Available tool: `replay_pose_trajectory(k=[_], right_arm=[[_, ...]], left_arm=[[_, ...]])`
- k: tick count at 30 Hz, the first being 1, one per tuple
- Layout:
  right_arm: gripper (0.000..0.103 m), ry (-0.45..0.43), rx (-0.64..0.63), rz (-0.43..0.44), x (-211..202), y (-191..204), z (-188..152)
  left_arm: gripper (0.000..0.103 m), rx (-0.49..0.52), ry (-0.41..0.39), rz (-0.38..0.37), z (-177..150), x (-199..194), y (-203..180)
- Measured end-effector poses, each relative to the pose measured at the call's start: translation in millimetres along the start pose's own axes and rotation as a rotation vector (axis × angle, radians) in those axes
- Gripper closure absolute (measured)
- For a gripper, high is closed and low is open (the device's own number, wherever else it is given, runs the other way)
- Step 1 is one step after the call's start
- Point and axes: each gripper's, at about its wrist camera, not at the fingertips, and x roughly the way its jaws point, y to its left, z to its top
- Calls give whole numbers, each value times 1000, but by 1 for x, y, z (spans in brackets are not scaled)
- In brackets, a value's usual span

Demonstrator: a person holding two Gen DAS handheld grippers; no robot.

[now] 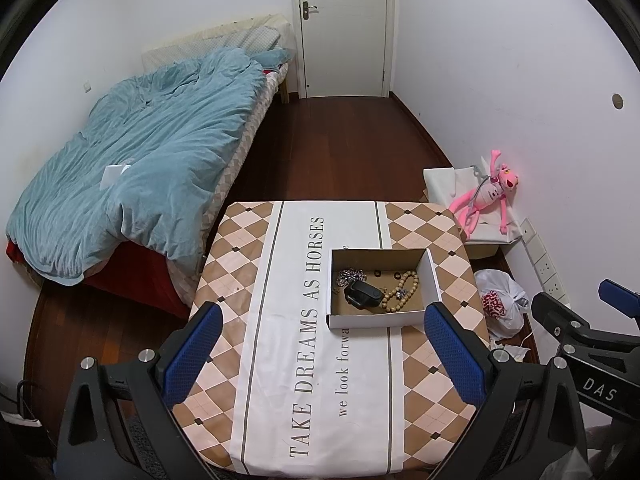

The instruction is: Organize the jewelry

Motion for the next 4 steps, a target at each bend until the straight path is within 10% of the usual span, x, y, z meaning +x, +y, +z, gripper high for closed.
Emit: replay_pose_trajectory(k=[4], right_arm=[[0,-1,2,0,0,0,0]], left_arm=[[0,-5,-10,-8,2,-5,-1]])
